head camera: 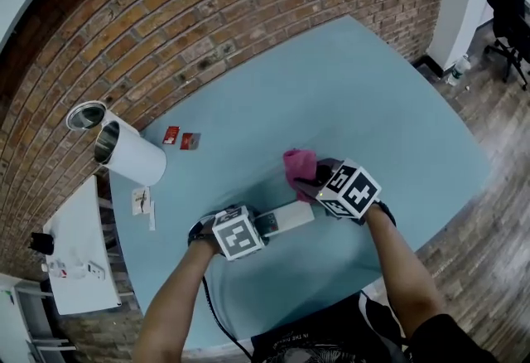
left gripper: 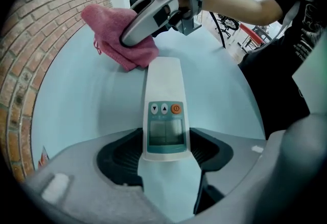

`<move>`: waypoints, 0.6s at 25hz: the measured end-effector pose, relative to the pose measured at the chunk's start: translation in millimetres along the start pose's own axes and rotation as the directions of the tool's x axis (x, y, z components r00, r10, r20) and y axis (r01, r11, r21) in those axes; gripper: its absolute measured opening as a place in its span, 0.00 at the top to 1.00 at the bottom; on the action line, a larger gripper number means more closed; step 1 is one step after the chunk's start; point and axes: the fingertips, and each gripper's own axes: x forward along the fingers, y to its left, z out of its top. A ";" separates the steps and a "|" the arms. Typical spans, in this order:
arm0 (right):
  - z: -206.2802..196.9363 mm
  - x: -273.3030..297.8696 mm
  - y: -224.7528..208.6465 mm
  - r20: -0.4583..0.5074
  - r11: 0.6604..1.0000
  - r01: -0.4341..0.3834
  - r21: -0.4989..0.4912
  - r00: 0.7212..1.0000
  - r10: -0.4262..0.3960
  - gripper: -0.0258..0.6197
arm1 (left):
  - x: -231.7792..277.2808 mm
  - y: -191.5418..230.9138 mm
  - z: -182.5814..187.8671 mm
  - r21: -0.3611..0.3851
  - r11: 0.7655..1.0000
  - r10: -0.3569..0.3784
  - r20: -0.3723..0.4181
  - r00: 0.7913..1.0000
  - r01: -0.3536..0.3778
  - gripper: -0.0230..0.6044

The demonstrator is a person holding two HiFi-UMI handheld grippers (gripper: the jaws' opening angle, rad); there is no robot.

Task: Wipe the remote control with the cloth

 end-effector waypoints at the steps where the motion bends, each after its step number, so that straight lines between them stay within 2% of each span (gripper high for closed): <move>1: -0.5 -4.3 -0.8 0.006 1.000 0.013 0.007 1.000 -0.013 0.86 | 0.6 -1.0 -0.8 -0.006 1.000 0.000 0.010 1.000 0.000 0.50; 3: -0.3 -14.8 -1.9 0.023 0.999 0.040 0.017 0.999 -0.040 0.86 | 0.1 -0.1 -2.7 -0.036 0.999 0.011 0.033 0.999 -0.009 0.50; 6: -0.9 -32.5 -1.1 0.058 0.996 0.076 0.034 0.995 -0.078 0.86 | -6.8 1.4 -2.8 -0.125 0.992 0.023 0.072 0.997 -0.014 0.50; 10: -9.3 -52.8 1.8 0.108 0.988 0.117 0.096 0.986 -0.127 0.86 | -7.8 -15.6 0.2 -0.258 0.962 -0.064 0.118 0.991 0.093 0.50; 12: -13.7 -60.0 3.5 0.138 0.982 0.128 0.139 0.979 -0.148 0.86 | -6.7 -27.7 4.2 -0.341 0.920 -0.134 0.183 0.974 0.191 0.50; 13: -16.2 -62.7 4.4 0.150 0.978 0.134 0.158 0.976 -0.158 0.86 | -7.4 -34.5 6.5 -0.384 0.889 -0.173 0.223 0.959 0.249 0.50; 15: -22.4 -66.1 7.0 0.161 0.972 0.149 0.182 0.971 -0.179 0.86 | -10.5 -50.7 11.4 -0.444 0.813 -0.260 0.302 0.917 0.377 0.50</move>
